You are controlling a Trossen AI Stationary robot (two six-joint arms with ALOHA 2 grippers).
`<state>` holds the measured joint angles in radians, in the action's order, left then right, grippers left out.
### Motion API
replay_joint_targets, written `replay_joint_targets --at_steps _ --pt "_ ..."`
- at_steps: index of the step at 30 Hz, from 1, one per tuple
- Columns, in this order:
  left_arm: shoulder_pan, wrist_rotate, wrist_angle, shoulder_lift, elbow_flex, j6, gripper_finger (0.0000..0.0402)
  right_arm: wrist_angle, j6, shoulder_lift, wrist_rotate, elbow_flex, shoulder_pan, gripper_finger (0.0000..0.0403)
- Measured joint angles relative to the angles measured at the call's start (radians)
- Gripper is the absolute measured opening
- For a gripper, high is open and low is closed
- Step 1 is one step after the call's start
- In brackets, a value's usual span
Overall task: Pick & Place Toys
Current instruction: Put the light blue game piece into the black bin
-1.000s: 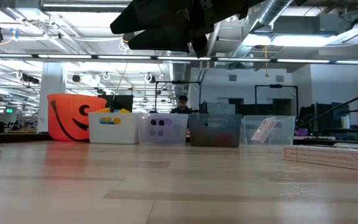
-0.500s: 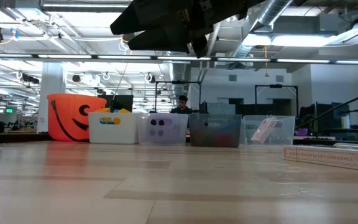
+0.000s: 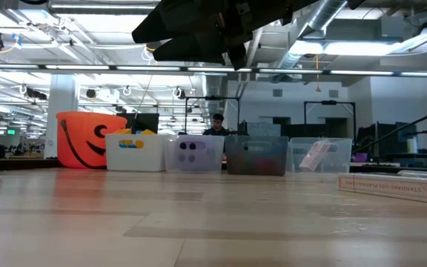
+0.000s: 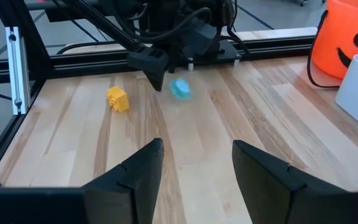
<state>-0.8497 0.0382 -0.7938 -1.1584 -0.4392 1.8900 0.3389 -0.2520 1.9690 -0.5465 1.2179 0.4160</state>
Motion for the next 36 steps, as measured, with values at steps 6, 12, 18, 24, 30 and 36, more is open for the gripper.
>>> replay_joint_targets --at_steps 6,12,18,24,30,36 --pt "0.0 0.002 0.017 0.004 0.008 0.003 0.0324 0.0 0.0 0.0 0.0 0.0 -0.007 0.0188" --pt "0.003 -0.057 0.039 0.003 0.009 0.004 0.0324 -0.002 0.0 0.0 0.0 0.0 -0.009 0.0188" --pt "0.005 -0.066 0.043 0.005 0.006 -0.056 0.0324 -0.002 0.008 0.0 0.001 0.0 -0.016 0.0188" --pt "0.006 -0.114 0.145 0.004 -0.017 -0.195 0.0324 -0.002 0.016 0.0 0.0 0.0 -0.022 0.0188" --pt "0.006 -0.107 0.384 0.012 -0.024 -0.383 0.0324 -0.004 0.016 0.0 0.001 0.0 -0.026 0.0188" --pt "0.006 -0.138 0.356 0.012 -0.024 -0.394 0.0324 -0.008 0.016 0.0 0.001 0.0 -0.027 0.0188"
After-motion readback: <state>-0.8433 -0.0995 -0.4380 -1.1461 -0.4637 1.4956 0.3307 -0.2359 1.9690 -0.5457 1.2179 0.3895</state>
